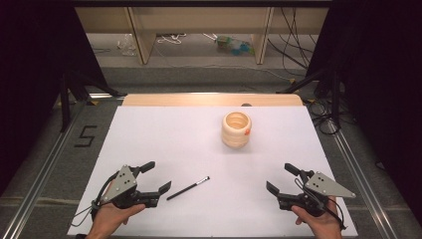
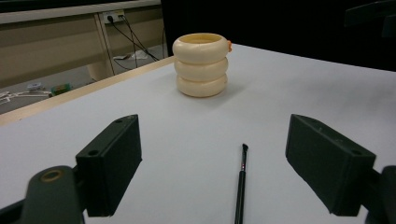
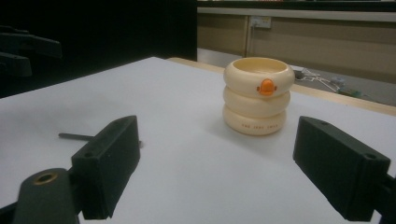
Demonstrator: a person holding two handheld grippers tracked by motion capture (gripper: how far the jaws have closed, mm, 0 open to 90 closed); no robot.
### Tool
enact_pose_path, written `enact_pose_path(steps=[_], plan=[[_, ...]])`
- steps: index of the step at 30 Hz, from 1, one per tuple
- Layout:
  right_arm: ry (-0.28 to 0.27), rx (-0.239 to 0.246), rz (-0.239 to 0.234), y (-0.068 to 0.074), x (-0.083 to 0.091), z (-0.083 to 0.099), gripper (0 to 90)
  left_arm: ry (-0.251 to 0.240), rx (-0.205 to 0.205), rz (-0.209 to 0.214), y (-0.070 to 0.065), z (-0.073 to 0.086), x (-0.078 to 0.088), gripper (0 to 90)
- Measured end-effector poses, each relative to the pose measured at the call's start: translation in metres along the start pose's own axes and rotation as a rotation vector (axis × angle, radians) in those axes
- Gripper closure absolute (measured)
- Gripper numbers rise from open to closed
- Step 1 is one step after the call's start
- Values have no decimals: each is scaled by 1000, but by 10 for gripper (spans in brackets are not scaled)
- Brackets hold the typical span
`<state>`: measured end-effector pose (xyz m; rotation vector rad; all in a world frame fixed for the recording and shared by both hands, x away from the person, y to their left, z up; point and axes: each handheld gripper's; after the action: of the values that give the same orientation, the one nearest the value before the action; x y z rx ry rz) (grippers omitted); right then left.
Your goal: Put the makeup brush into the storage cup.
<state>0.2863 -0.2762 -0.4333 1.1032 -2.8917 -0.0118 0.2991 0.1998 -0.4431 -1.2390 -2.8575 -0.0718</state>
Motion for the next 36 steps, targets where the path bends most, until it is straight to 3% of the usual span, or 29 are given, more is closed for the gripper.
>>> enact_pose_path(steps=[24,25,29,36], plan=[[15,4,-11,1,-1,1,160,22,-1,12,-2,2,-3,185],[14,12,-10,0,-1,0,160,22,-19,18,-1,1,-3,185],[21,4,-8,1,-1,1,160,15,2,16,-2,1,-5,185],[27,7,-10,1,-1,1,160,71,-17,40,-7,5,-10,188]])
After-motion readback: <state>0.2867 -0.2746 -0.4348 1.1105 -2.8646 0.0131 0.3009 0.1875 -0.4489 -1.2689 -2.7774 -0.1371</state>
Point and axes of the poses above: each handheld gripper's, and its own axes: x roughly backward along the jaws, z roughly out of its underside, y roughly to its left, and after that the axes turned 11 degrees about -y, right-handed
